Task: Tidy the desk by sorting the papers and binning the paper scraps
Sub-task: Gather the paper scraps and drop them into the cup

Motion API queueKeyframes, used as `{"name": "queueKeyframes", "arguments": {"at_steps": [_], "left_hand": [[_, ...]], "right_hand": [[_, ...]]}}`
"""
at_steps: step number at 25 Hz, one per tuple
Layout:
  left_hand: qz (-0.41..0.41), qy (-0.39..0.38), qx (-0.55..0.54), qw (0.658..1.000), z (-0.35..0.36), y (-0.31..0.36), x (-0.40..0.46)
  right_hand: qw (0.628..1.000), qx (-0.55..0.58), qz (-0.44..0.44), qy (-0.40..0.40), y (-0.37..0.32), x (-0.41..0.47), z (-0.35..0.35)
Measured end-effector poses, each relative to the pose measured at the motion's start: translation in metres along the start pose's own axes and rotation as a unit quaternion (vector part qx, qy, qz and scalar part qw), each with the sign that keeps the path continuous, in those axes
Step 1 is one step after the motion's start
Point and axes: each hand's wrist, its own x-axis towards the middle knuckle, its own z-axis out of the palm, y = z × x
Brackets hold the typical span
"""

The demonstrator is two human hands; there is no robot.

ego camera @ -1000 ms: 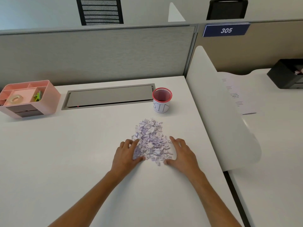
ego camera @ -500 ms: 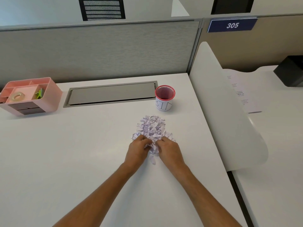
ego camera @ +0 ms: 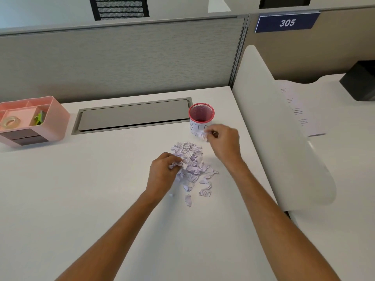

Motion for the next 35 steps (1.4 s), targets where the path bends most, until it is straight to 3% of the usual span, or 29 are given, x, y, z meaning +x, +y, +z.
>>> {"name": "queueKeyframes", "arguments": {"at_steps": [7, 13, 20, 24, 29, 33, 35], "left_hand": [[0.007, 0.016, -0.005, 1.0, 0.003, 0.013, 0.021], [0.016, -0.001, 0.019, 1.0, 0.008, 0.022, 0.042], [0.049, 0.024, 0.046, 0.997, 0.007, 0.05, 0.107], [0.111, -0.009, 0.129, 0.985, 0.014, 0.069, 0.15], [0.11, -0.07, 0.205, 0.97, 0.025, 0.074, 0.172], [0.132, -0.038, 0.135, 0.981, 0.022, 0.06, 0.15], [0.104, -0.026, 0.1, 0.989, 0.019, 0.045, 0.128]], "right_hand": [[0.998, -0.06, -0.015, 0.019, -0.011, 0.066, 0.016], [0.996, -0.086, -0.011, -0.016, -0.004, 0.069, 0.029], [0.995, 0.057, 0.006, 0.081, 0.0, 0.017, 0.024], [0.99, 0.098, 0.081, 0.056, 0.017, -0.038, 0.035], [0.991, 0.067, 0.104, 0.049, 0.048, -0.081, 0.033], [0.991, 0.045, 0.117, 0.056, 0.068, -0.095, 0.025], [0.99, 0.044, 0.121, 0.055, 0.077, -0.103, 0.025]]}}
